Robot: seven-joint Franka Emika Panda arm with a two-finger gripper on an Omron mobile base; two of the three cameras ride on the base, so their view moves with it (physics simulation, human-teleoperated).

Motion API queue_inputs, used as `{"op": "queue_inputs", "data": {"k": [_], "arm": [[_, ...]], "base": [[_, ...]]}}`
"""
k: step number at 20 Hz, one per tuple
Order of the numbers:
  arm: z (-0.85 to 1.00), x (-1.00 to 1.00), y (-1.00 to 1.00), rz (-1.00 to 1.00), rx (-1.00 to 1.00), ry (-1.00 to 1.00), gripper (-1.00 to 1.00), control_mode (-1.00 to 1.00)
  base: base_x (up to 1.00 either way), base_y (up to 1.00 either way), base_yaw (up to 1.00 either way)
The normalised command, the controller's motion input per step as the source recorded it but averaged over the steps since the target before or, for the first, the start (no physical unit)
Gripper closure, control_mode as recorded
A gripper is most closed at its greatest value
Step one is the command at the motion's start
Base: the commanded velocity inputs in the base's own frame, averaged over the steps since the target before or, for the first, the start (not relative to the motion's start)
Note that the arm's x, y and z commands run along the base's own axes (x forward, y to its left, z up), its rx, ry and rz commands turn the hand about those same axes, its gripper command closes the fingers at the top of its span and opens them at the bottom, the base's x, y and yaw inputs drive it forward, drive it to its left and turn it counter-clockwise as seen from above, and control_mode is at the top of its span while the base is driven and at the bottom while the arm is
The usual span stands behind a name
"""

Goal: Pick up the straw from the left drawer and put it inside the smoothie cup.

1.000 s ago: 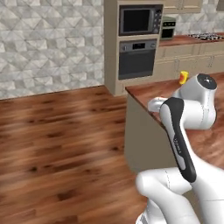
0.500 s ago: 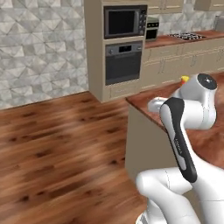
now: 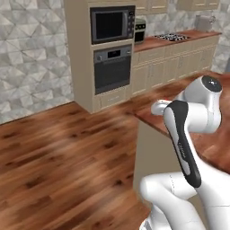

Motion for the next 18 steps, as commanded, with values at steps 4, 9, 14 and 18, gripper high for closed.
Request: {"op": "queue_inputs", "data": {"k": [4, 9, 14, 18], "arm": [[0.00, 0.00, 0.00, 0.00, 0.00, 0.00, 1.00, 1.00], [0.00, 0.00, 0.00, 0.00, 0.00, 0.00, 1.00, 1.00], [0.00, 0.00, 0.00, 0.00, 0.00, 0.00, 1.00, 1.00], [0.00, 0.00, 0.00, 0.00, 0.00, 0.00, 1.00, 1.00]], "base": [[0.54, 0.56, -0.38], [0.44, 0.75, -0.39], [0.33, 0.81, -0.41], [0.24, 0.80, -0.45]]}}
